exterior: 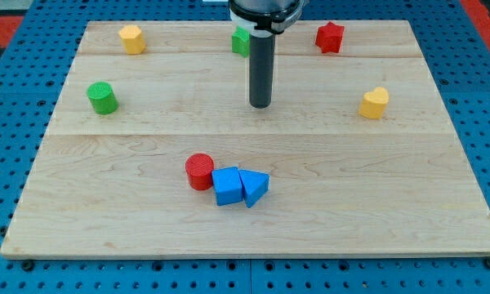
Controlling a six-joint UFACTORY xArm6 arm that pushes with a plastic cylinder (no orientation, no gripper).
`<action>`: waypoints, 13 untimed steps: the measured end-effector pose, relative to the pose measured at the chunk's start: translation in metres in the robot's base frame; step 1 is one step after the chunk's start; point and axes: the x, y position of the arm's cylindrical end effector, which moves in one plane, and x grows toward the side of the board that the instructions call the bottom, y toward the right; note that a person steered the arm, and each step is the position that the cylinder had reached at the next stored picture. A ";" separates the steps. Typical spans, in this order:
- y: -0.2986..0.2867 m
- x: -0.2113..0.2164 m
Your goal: Move the yellow heart bottom right to the green star
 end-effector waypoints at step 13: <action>0.125 0.024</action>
